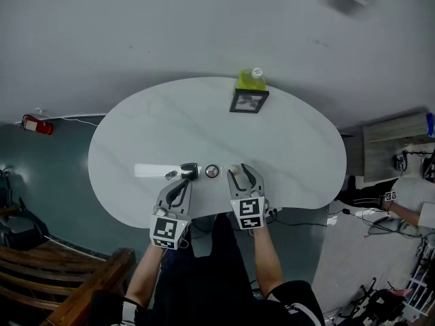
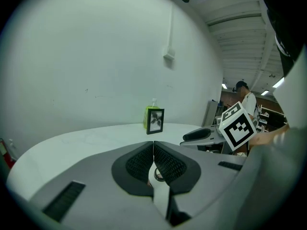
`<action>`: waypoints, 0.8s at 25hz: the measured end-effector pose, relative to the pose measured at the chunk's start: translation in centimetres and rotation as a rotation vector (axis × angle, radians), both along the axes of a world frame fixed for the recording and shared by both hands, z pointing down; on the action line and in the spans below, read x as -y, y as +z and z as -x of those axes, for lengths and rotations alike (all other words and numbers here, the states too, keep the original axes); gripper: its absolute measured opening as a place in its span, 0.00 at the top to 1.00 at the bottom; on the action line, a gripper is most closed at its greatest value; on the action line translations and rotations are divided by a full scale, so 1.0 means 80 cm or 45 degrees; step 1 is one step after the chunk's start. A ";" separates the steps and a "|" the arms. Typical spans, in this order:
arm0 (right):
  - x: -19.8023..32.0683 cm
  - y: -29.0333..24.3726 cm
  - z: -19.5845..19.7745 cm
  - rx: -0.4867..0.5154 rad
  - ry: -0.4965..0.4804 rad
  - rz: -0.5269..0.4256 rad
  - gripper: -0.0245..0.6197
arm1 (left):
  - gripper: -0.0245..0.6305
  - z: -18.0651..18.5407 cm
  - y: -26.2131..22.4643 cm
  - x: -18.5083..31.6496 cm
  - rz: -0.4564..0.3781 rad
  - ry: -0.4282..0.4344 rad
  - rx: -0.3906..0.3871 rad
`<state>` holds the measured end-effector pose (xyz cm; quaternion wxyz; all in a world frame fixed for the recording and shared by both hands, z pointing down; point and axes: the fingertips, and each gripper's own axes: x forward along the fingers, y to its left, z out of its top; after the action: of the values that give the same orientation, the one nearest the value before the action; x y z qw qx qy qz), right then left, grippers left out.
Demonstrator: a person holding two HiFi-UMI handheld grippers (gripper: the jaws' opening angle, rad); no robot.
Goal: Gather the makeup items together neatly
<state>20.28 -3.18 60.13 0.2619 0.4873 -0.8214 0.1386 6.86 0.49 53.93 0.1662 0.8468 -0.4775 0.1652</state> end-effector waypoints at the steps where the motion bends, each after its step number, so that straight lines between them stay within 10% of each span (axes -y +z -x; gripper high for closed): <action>1: 0.001 -0.011 0.000 0.011 0.001 -0.018 0.68 | 0.93 0.000 -0.007 0.001 -0.013 0.001 0.000; 20: -0.031 -0.211 0.046 0.156 0.044 -0.375 0.86 | 0.93 0.030 -0.149 -0.008 -0.285 0.019 0.000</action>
<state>16.56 -0.67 43.28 0.1345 0.5251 -0.8388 0.0505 4.45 1.12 42.00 0.0693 0.8636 -0.4867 0.1118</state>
